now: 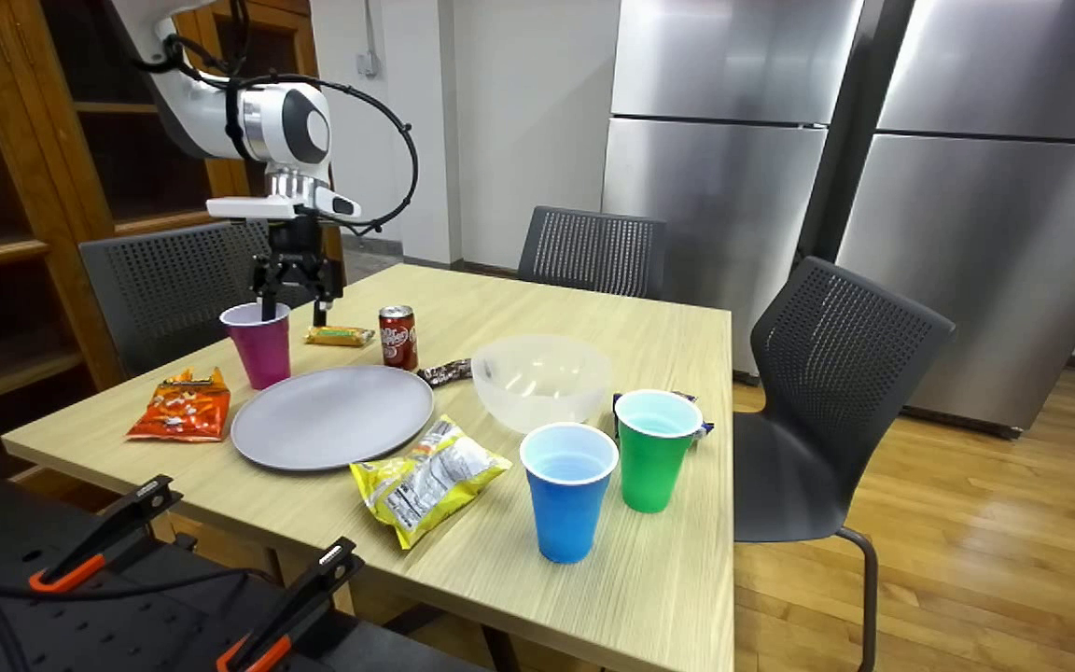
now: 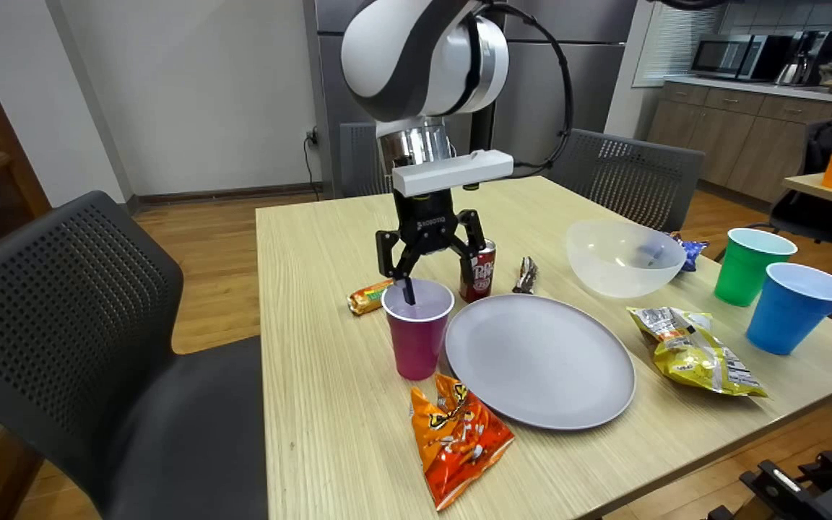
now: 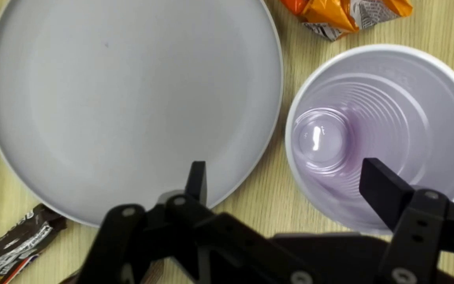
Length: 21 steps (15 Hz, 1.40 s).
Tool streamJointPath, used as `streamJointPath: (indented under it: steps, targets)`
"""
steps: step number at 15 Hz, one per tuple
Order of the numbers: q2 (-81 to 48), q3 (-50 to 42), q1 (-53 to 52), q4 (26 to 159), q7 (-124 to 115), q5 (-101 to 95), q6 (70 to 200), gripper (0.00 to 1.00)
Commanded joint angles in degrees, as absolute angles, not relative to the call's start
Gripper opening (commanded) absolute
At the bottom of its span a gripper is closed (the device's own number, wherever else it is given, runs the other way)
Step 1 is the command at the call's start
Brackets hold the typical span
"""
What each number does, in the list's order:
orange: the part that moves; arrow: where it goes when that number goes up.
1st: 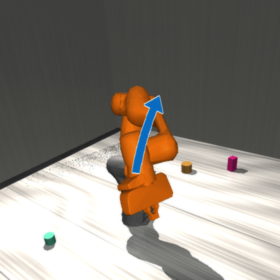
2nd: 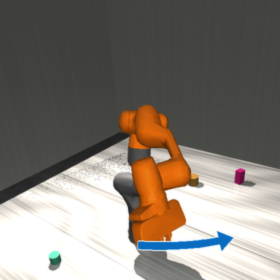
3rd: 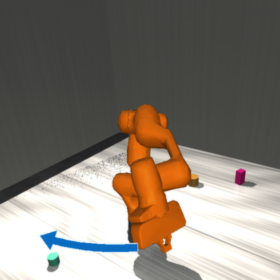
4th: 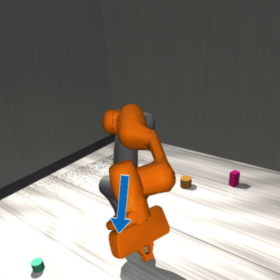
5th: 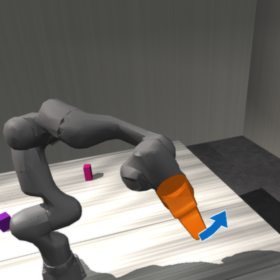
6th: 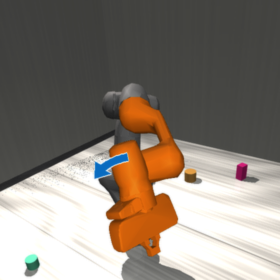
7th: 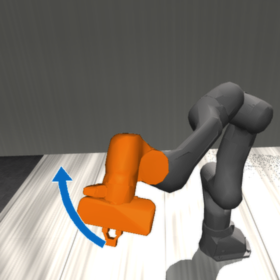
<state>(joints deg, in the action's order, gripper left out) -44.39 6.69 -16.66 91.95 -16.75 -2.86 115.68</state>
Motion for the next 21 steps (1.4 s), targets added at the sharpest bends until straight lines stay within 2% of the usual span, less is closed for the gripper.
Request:
streamJointPath:
  steps: [1, 2, 3, 4, 13, 15, 21]
  targets:
    - [-44.06, 5.96, -17.16, 93.74, -15.35, -3.35, 120.54, 1.00]
    - [-43.81, 6.14, -17.06, 94.42, -14.87, -3.22, 121.55, 1.00]
    - [-43.60, 6.17, -17.13, 94.97, -14.66, -3.31, 122.35, 0.89]
    - [-43.26, 6.09, -17.30, 95.67, -14.49, -3.56, 123.04, 0.74]
    - [-37.82, 6.31, -18.09, 103.04, -12.98, -4.10, 126.07, 0.03]
    - [-36.01, 6.36, -18.38, 104.52, -13.11, -4.42, 126.16, 0.00]
    - [-30.28, 7.14, -17.75, 109.05, -12.26, -4.29, 126.65, 0.01]
